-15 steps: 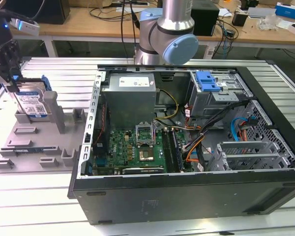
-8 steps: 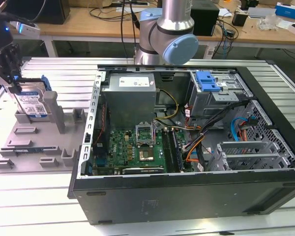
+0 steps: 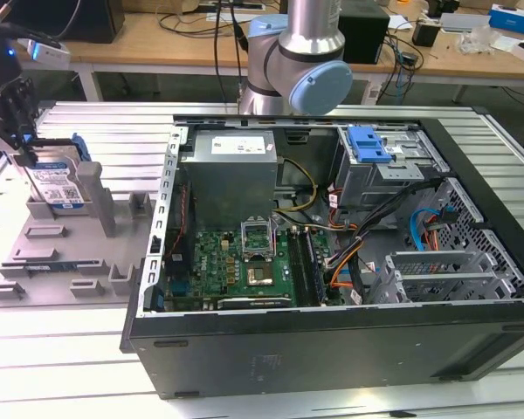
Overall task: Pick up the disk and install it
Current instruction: 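Pick up the disk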
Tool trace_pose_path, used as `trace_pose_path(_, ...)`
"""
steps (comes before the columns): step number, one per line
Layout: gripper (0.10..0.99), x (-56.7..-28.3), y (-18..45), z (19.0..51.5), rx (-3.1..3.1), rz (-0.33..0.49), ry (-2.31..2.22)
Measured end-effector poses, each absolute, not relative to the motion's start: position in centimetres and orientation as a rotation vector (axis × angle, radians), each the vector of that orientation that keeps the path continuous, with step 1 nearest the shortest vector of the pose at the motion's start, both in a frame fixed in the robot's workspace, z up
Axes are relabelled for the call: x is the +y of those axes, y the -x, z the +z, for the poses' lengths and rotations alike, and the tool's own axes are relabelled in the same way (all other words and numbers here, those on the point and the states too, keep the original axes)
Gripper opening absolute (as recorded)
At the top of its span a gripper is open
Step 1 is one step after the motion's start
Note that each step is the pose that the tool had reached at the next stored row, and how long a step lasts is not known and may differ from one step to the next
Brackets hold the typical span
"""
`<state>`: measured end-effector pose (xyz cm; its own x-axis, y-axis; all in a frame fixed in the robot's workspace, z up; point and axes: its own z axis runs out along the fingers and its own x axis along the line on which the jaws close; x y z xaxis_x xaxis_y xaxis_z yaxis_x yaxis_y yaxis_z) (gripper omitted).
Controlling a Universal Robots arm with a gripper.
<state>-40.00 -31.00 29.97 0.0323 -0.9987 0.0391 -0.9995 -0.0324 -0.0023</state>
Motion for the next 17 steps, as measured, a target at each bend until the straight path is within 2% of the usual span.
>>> trace_pose_path(5, 0.369, -31.0, 40.0, 29.96, -2.167, 0.046, -2.239)
trace_pose_path(17, 0.369, -31.07, 40.0, 29.93, -2.168, 0.046, -2.239)
